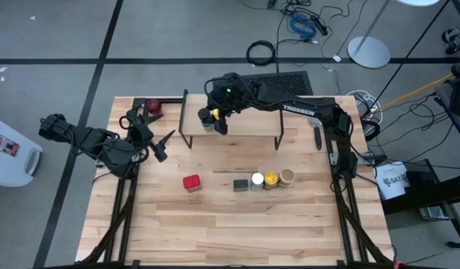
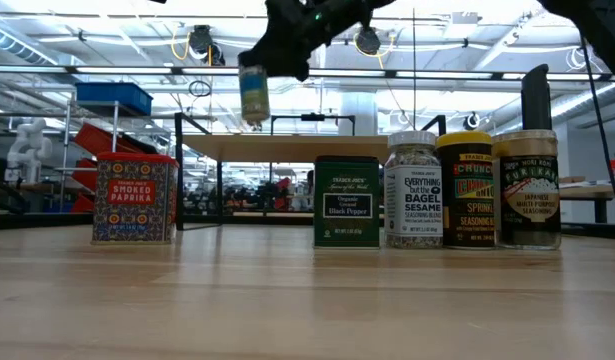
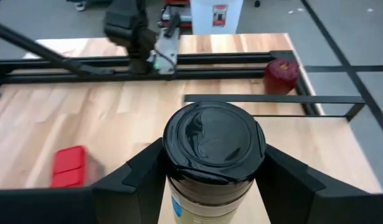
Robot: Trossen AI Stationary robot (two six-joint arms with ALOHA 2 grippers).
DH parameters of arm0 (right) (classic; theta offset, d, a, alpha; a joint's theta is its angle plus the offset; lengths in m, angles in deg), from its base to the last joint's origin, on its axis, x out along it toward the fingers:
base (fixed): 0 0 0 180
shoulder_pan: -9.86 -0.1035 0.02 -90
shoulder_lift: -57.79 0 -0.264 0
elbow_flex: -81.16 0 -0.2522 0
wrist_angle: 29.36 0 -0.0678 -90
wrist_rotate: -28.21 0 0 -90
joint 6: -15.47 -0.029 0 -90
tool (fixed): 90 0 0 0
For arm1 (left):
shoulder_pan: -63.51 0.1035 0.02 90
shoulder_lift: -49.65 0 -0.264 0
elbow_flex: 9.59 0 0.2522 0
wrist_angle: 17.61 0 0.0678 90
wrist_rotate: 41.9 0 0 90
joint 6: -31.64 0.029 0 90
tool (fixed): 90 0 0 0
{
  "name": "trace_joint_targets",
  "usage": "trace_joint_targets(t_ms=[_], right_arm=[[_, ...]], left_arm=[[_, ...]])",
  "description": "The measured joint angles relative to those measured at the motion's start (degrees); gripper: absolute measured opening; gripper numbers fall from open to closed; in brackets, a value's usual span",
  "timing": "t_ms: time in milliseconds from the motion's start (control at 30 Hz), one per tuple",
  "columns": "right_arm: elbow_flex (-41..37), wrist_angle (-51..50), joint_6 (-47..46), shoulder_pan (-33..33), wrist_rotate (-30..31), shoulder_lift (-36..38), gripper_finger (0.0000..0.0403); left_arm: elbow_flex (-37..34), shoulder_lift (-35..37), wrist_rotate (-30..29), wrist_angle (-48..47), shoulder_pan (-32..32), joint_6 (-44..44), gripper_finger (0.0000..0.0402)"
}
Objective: Shelf spices
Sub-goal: Remove the black seasoning bottle from the shelf
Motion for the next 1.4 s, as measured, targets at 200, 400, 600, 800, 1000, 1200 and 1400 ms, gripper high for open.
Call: trace_joint_targets(t_ms=[200, 400, 600, 800, 1000, 1200, 1400], right_arm=[[0.0, -7.53, -2.64, -2.29, -4.58, 3.4, 0.0201], [0.0, -10.74, -4.35, -5.74, -7.52, 6.11, 0.0201], [0.0, -14.48, -6.93, -10.6, -12.07, 6.67, 0.0201], [0.0, -18.3, -7.45, -15.17, -11.88, 6.82, 0.0201], [-0.07, -18.86, -6.78, -18.9, -11.11, 6.82, 0.0201], [-8.11, -11.0, -7.22, -22.58, -9.49, 6.93, 0.0201], [-20.92, 11.15, -11.92, -24.76, -9.47, 6.84, 0.0201]], left_arm=[[0.0, 0.0, 0.0, -0.02, 0.0, 0.02, 0.031], [0.0, 0.0, 0.02, -0.04, 0.0, 0.04, 0.031], [0.02, 0.0, 0.02, -0.02, 0.0, -0.07, 0.031], [0.01, 0.0, 0.01, 0.01, 0.0, -0.38, 0.031], [0.01, 0.0, 0.02, 0.01, 0.0, -0.46, 0.031], [0.01, 0.0, 0.02, 0.02, 0.0, -0.5, 0.031], [0.02, 0.0, 0.02, 0.03, 0.0, -0.55, 0.031]])
